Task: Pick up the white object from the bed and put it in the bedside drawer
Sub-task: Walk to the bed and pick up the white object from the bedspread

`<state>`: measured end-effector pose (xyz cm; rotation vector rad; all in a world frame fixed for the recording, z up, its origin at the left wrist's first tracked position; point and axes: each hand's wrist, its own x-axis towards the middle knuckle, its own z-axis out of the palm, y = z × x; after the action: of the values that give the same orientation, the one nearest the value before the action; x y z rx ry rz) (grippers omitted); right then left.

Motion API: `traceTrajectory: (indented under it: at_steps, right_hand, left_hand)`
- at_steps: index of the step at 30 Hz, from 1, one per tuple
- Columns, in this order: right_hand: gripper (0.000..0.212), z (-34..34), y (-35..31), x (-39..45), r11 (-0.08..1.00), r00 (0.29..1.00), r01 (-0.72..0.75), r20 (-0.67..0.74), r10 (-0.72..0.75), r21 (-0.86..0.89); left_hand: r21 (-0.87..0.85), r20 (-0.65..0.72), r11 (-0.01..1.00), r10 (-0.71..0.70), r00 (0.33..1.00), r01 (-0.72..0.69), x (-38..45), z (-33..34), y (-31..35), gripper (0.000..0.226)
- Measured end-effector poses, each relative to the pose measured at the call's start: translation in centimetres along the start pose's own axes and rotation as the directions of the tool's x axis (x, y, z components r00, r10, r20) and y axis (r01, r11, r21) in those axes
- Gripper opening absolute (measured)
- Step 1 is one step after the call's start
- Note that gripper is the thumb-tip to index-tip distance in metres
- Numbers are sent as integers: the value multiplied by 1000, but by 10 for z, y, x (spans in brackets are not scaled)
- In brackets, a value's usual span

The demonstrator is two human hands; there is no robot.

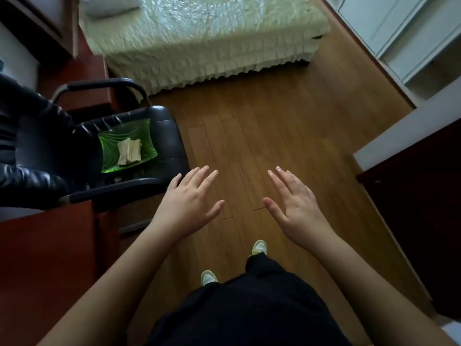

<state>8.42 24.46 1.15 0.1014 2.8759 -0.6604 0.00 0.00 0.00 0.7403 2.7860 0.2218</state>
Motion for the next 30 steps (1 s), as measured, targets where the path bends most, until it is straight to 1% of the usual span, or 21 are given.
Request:
traceTrajectory:
  at_steps: [6, 11, 13, 16, 21, 26, 30]
  right_hand:
    - [70, -24, 39, 39, 998, 998, -57, -21, 57, -19]
    - [74, -60, 94, 79, 997, 996, -71, -56, 70, -14]
    - [74, -76, 118, 93, 997, 996, -72, -49, 72, -5]
    - [73, -95, 151, 111, 997, 996, -80, -42, 79, -19]
    - [70, -113, 191, 140, 993, 995, -93, -43, 90, -73]
    - [72, -132, 219, 178, 975, 972, -219, -91, 215, -35]
    - [73, -148, 234, 220, 974, 971, -224, -90, 221, -35]
  left_hand:
    - [23, -8, 999, 43, 999, -43, 64, 1, 20, 78]
    - [47, -2, 998, 40, 999, -40, 132, -6, 54, 79]
    - [64, 14, 997, 43, 999, -44, 160, -7, 71, 80]
    - [90, -8, 994, 55, 998, -54, 196, -9, 96, 78]
    - [157, -19, 980, 131, 991, -126, 244, -14, 128, 76]
    - [122, 10, 981, 152, 988, -153, 300, -18, 133, 80]
    - [78, 25, 976, 203, 979, -204, 356, -22, 133, 82]
